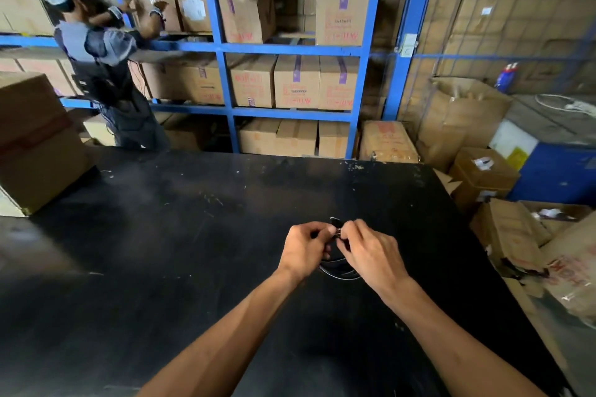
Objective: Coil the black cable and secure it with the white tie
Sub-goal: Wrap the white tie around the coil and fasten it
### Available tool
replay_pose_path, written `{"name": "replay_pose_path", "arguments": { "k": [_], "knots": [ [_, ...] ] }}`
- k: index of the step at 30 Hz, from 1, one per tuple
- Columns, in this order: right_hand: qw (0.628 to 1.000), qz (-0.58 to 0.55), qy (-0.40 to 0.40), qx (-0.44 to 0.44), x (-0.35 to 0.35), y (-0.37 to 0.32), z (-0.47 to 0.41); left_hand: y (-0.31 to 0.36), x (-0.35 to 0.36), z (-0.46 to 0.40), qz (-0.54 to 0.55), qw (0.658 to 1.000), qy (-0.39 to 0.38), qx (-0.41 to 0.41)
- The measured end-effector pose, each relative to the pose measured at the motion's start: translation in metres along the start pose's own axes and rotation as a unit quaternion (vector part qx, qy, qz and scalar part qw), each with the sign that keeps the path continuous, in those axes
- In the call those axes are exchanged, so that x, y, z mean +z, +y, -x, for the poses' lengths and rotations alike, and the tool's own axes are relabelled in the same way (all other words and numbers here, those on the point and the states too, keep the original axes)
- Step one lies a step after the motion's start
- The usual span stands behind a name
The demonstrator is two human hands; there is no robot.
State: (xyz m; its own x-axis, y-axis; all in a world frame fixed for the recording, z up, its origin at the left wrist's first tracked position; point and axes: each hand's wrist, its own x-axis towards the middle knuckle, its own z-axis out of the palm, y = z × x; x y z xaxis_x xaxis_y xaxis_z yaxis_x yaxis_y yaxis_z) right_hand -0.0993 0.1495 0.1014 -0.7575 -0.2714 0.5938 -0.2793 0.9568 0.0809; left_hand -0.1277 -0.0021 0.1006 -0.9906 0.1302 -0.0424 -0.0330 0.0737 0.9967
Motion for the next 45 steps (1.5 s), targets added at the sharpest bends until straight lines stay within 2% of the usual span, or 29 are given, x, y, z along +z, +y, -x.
{"name": "replay_pose_path", "arguments": {
  "k": [7,11,16,22,26,31,32,35,38,42,45],
  "knots": [
    [0.998,-0.056,0.014,0.011,-0.016,0.002,-0.009,0.017,-0.003,0.001,0.0,0.999,0.016,0.029],
    [0.985,-0.167,-0.047,0.006,-0.023,0.01,-0.015,0.02,-0.01,-0.001,0.004,0.998,0.054,0.032],
    [0.986,-0.156,-0.056,0.027,-0.042,0.022,-0.029,0.02,-0.01,0.006,-0.054,0.995,0.025,0.077],
    [0.915,-0.327,-0.193,0.134,-0.052,0.028,-0.041,0.026,-0.015,0.012,-0.073,0.992,-0.016,0.099],
    [0.893,-0.356,-0.195,0.192,-0.056,0.022,-0.044,0.026,-0.017,0.013,-0.06,0.994,-0.027,0.092],
    [0.887,-0.362,-0.201,0.207,-0.053,0.016,-0.046,0.025,-0.015,0.015,-0.037,0.995,-0.019,0.088],
    [0.872,-0.387,-0.209,0.216,-0.052,0.017,-0.045,0.026,-0.016,0.014,-0.03,0.996,-0.01,0.088],
    [0.789,-0.494,-0.255,0.26,-0.054,0.027,-0.042,0.031,-0.024,0.006,0.04,0.996,0.029,0.069],
    [0.736,-0.558,-0.269,0.274,-0.055,0.03,-0.034,0.036,-0.031,0.001,0.085,0.991,0.066,0.074],
    [0.643,-0.654,-0.18,0.355,-0.052,0.019,-0.032,0.033,-0.025,0.0,0.097,0.988,0.085,0.086],
    [0.543,-0.728,-0.104,0.406,-0.05,0.008,-0.037,0.028,-0.017,0.002,0.096,0.99,0.058,0.089]
  ]
}}
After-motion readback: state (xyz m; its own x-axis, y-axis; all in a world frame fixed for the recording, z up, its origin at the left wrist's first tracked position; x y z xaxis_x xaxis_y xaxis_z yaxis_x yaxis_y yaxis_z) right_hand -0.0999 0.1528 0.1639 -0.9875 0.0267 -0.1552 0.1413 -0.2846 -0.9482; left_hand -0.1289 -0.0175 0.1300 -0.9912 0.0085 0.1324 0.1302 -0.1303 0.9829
